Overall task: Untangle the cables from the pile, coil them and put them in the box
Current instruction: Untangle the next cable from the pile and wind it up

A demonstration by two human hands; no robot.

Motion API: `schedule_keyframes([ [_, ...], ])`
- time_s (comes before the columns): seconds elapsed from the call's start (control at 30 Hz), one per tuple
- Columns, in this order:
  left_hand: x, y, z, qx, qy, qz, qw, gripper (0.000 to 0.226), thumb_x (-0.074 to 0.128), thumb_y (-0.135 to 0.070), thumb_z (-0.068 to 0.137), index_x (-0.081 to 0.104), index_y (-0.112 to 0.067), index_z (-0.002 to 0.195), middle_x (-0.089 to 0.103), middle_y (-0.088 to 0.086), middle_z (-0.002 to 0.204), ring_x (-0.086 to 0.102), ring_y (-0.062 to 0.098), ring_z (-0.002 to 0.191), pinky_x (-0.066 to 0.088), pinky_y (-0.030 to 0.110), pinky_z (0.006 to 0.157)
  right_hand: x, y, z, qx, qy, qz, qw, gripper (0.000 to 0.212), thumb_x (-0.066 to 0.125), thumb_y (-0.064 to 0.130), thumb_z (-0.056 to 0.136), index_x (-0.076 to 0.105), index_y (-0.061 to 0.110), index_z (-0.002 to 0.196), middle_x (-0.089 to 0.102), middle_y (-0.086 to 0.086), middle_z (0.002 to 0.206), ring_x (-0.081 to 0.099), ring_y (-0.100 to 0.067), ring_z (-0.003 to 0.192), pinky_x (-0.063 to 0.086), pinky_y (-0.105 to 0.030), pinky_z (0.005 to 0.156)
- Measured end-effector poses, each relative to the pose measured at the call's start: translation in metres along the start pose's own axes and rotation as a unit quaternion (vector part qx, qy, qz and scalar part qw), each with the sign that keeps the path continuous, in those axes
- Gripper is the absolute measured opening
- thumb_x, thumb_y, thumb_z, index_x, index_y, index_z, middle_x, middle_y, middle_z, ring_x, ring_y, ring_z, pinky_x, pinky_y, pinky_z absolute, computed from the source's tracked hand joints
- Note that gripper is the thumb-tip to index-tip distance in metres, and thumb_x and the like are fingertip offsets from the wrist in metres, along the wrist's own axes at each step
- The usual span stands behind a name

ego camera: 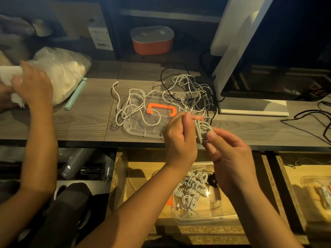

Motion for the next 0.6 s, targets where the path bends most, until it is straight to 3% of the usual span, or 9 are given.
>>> schedule_keyframes([
  [0.17,0.001,0.009,-0.003,-0.099,0.005,-0.062,0.993,0.043,0.028,-0.037,0.095,0.067,-0.020,0.090,0.068,-0.006,0.080,0.066,0.005,0.072,0.052,0.021,0.064,0.007,0.007,0.004,-0.016,0.019,-0.030,0.999,0.032,0.070,0.018,0.061,0.071,0.008,0.092,0.074,-0.008,0.089,0.069,-0.020,0.090,0.056,-0.024,0.076],
  [0.27,-0.003,0.009,-0.006,-0.102,-0.039,-0.059,0.992,0.040,0.031,-0.037,0.094,0.067,-0.022,0.088,0.066,-0.012,0.076,0.065,0.002,0.067,0.050,0.019,0.058,0.008,0.000,0.005,0.030,0.009,0.017,0.999,0.048,0.067,0.009,0.066,0.059,0.018,0.112,0.074,-0.003,0.089,0.070,-0.017,0.090,0.056,-0.021,0.071],
  [0.33,-0.004,0.010,-0.009,-0.112,-0.059,-0.052,0.991,0.043,0.032,-0.039,0.093,0.069,-0.018,0.084,0.067,-0.006,0.072,0.065,0.007,0.064,0.052,0.027,0.056,0.008,-0.006,0.005,0.064,0.009,0.053,0.997,0.057,0.067,0.006,0.066,0.055,0.020,0.120,0.074,-0.004,0.092,0.071,-0.016,0.089,0.056,-0.021,0.070],
  [0.4,-0.004,0.013,-0.011,-0.134,-0.074,-0.045,0.987,0.043,0.033,-0.043,0.090,0.067,-0.021,0.076,0.065,-0.003,0.066,0.062,0.011,0.060,0.051,0.033,0.055,0.008,-0.010,0.004,0.084,0.015,0.066,0.994,0.056,0.066,0.007,0.064,0.057,0.016,0.119,0.074,-0.005,0.094,0.070,-0.015,0.086,0.056,-0.020,0.069],
  [0.53,-0.002,0.012,-0.014,-0.131,-0.090,-0.029,0.987,0.033,0.035,-0.041,0.089,0.045,-0.034,0.058,0.049,-0.014,0.048,0.044,0.001,0.047,0.036,0.024,0.049,0.000,-0.018,0.004,0.102,0.003,0.061,0.993,0.045,0.065,0.008,0.065,0.063,0.009,0.110,0.073,-0.005,0.089,0.069,-0.013,0.076,0.055,-0.018,0.063],
  [0.6,0.000,0.014,-0.017,-0.118,-0.082,-0.028,0.989,0.035,0.036,-0.038,0.090,0.048,-0.030,0.058,0.051,-0.012,0.049,0.048,0.005,0.048,0.036,0.020,0.047,-0.001,-0.023,0.003,0.121,0.004,0.082,0.989,0.049,0.063,0.007,0.068,0.060,0.003,0.117,0.072,-0.006,0.088,0.066,-0.010,0.065,0.053,-0.016,0.056],
])
Point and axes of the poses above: each hand's wrist, its own z-axis towards the middle knuckle, its own x-axis out of the palm, y = z × x, the point moved 6 cm from there along z, towards the middle knuckle
